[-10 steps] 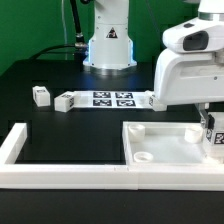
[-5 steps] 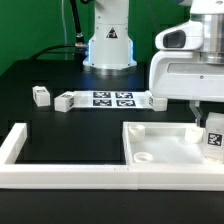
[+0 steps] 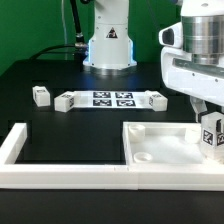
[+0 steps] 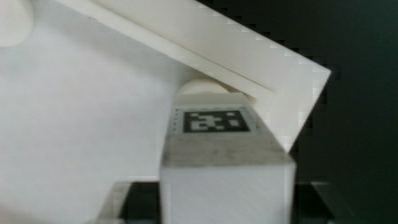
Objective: Assemble square table
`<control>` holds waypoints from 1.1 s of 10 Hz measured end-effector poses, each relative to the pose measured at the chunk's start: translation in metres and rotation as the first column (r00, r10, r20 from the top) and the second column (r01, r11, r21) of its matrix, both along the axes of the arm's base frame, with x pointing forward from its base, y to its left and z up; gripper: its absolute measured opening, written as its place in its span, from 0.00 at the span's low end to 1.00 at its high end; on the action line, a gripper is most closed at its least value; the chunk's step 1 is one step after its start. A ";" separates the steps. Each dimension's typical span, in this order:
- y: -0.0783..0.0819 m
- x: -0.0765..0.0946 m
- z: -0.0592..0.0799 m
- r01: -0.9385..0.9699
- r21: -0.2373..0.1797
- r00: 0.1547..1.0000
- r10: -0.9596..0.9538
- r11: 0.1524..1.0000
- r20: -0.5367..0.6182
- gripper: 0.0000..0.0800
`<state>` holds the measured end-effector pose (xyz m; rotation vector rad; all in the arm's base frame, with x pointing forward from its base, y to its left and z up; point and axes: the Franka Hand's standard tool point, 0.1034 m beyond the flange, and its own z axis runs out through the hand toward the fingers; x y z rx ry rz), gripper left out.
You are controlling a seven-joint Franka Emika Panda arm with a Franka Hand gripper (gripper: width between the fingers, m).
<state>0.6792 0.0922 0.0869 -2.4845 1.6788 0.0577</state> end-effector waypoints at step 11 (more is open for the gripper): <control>0.029 -0.004 -0.003 -0.062 0.001 0.993 0.061 0.998 0.105 0.77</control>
Offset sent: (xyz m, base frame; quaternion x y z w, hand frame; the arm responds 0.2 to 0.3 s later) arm 0.0040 0.0297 -0.0113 0.0266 0.0081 0.2636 0.9642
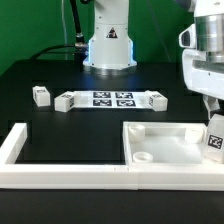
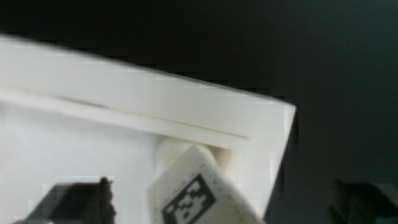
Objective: Assemble square table
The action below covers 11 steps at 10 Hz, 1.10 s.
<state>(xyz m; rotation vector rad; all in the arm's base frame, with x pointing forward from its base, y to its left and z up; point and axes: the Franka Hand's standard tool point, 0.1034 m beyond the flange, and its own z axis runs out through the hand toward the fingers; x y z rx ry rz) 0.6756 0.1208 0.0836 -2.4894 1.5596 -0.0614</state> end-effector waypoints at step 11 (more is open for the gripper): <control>-0.033 0.006 -0.005 -0.185 -0.027 0.983 0.185 0.982 0.005 0.37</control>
Offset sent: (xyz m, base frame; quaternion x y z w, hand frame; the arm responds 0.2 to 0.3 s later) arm 0.0000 0.0000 0.0000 0.0000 0.0000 -0.1296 0.9916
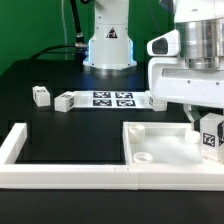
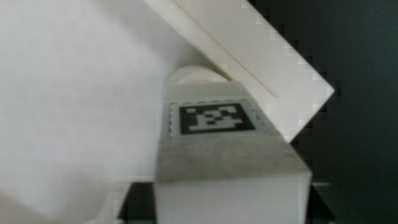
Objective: Assemble square table
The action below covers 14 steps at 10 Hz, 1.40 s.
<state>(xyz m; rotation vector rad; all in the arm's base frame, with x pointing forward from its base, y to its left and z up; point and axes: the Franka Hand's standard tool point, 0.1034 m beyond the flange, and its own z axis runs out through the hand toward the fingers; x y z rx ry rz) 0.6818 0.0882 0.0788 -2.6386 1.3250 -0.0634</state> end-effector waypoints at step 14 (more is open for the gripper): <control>0.025 -0.008 -0.005 0.203 0.008 0.979 -0.203 0.979 0.016 0.80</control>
Offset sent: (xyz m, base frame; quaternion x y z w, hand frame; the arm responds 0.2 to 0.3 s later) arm -0.0210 0.0131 -0.0182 0.0808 0.0165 0.4540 0.8872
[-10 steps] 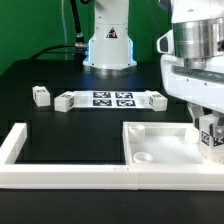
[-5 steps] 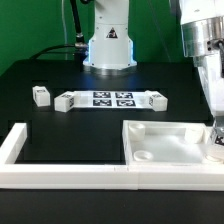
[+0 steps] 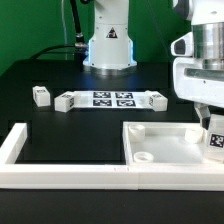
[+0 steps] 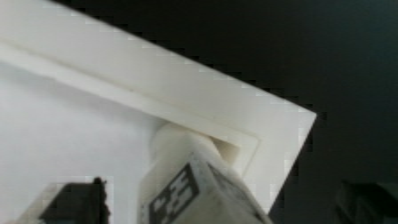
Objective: Assemble square table
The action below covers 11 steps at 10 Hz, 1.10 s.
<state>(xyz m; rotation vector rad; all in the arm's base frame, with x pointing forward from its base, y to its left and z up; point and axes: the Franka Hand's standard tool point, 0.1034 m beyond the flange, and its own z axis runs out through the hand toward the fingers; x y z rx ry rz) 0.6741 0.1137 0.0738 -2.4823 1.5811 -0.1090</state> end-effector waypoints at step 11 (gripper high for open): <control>-0.018 0.008 -0.001 -0.265 -0.065 0.964 0.263 0.962 -0.038 0.37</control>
Offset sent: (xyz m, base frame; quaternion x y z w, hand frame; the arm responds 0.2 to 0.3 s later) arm 0.0209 -0.0179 0.0076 -0.0963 -0.0132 -0.4943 0.8638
